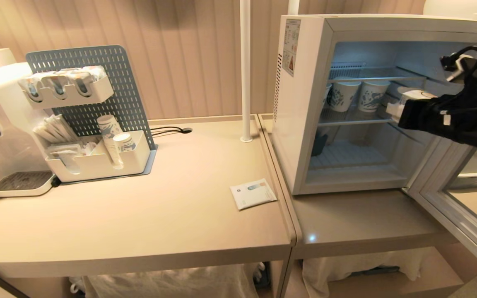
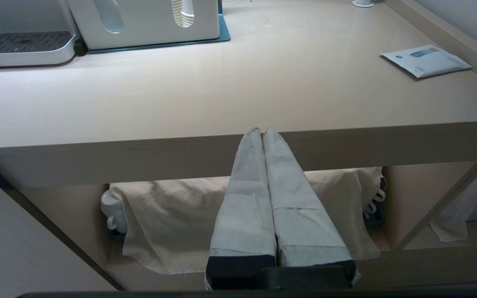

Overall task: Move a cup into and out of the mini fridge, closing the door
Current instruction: Take the yoghurt out of the freezer, then place the yoghurt on the table

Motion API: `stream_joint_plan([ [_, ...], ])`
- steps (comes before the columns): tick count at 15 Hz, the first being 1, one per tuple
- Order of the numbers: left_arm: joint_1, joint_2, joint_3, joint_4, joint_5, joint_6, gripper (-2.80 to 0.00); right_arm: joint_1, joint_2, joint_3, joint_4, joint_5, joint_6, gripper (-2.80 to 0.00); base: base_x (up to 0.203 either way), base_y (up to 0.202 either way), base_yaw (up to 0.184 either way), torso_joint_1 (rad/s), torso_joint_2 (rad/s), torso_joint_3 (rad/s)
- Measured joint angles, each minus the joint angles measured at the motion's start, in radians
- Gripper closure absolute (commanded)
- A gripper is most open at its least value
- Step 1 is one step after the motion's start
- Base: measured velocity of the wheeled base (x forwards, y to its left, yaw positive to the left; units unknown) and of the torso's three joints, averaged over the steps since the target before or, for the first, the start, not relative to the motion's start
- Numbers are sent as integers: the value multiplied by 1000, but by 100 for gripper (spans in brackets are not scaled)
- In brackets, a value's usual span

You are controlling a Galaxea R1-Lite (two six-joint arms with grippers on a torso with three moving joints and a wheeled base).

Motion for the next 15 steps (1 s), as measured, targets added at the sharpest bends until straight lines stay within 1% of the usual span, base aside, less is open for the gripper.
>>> stream_joint_plan([
  [2,0,0,0,0,0,0,0,45,-140,103,23,-27,0,0,0,0,0,0,0,0],
  [3,0,0,0,0,0,0,0,75,-221,155,49,-68,3,0,0,0,0,0,0,0],
  [4,0,0,0,0,0,0,0,108,-296,196,78,-129,10,0,0,0,0,0,0,0],
  [5,0,0,0,0,0,-1,0,153,-376,233,110,-222,20,0,0,0,0,0,0,0],
  [7,0,0,0,0,0,-1,0,241,-521,287,184,-478,28,0,0,0,0,0,0,0],
  [8,0,0,0,0,0,-1,0,251,-586,307,218,-610,31,0,0,0,0,0,0,0],
  [9,0,0,0,0,0,-1,0,229,-644,325,241,-707,31,0,0,0,0,0,0,0],
  [10,0,0,0,0,0,-1,0,176,-711,346,270,-763,31,0,0,0,0,0,0,0],
  [11,0,0,0,0,0,-1,0,116,-773,363,299,-773,31,0,0,0,0,0,0,0],
  [13,0,0,0,0,0,-1,0,3,-924,414,371,-766,29,0,0,0,0,0,0,0],
  [14,0,0,0,0,0,-1,0,-33,-1005,447,401,-751,25,0,0,0,0,0,0,0],
  [15,0,0,0,0,0,-1,0,-56,-1088,487,423,-719,21,0,0,0,0,0,0,0],
])
